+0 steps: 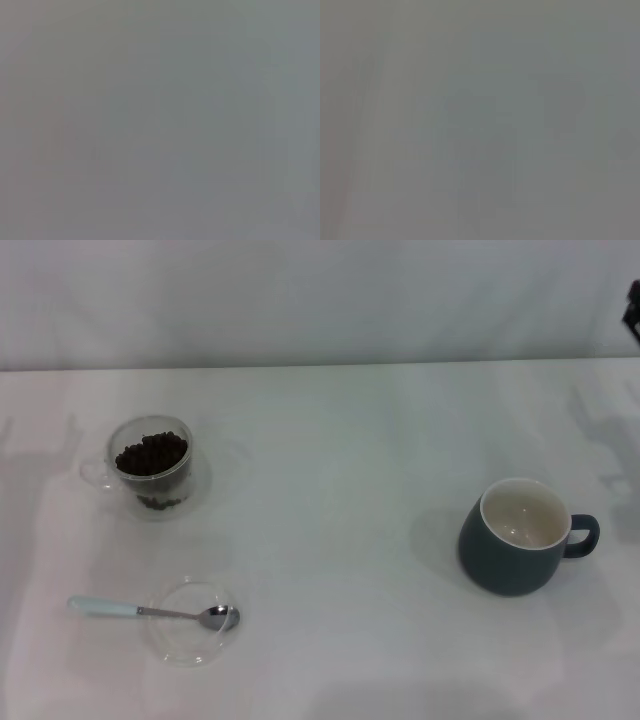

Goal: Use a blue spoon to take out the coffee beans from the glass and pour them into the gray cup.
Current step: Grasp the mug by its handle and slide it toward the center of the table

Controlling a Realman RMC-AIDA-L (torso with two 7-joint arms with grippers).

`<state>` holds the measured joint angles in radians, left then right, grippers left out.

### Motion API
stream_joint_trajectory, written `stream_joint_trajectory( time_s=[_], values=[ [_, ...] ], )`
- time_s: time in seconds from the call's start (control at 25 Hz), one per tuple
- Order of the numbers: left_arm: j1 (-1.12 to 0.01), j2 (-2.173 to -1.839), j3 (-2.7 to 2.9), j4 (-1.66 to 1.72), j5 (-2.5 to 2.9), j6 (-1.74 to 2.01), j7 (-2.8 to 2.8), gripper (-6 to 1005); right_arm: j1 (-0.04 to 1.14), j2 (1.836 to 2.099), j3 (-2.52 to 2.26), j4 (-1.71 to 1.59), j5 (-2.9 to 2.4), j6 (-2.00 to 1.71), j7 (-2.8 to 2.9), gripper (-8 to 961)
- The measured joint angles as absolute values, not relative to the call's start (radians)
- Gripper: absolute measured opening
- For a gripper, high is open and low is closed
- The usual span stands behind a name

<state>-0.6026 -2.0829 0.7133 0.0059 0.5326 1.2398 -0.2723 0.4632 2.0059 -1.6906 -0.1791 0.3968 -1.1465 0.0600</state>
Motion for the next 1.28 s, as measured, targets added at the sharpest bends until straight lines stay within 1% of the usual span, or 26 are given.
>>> stream_joint_trajectory(
  time_s=[0.4, 0.72, 1.04, 1.28],
  values=[
    [-0.599, -2.084, 0.713, 0.032, 0.529, 1.231, -0.266, 876, 0.525, 2.01, -1.611, -0.142, 0.395, -1.136, 0.031, 840],
    [-0.612, -2.084, 0.714, 0.025, 0.528, 1.229, -0.266, 875, 0.529, 2.002, -1.606, -0.128, 0.394, -1.127, 0.005, 841],
    [-0.624, -2.087, 0.713, 0.023, 0.53, 1.231, -0.269, 875, 0.514, 2.002, -1.607, -0.119, 0.392, -1.137, 0.001, 841],
    [-0.606, -2.089, 0.716, 0.016, 0.534, 1.245, -0.271, 874, 0.486, 2.001, -1.61, -0.122, 0.39, -1.143, 0.0, 841]
  ],
)
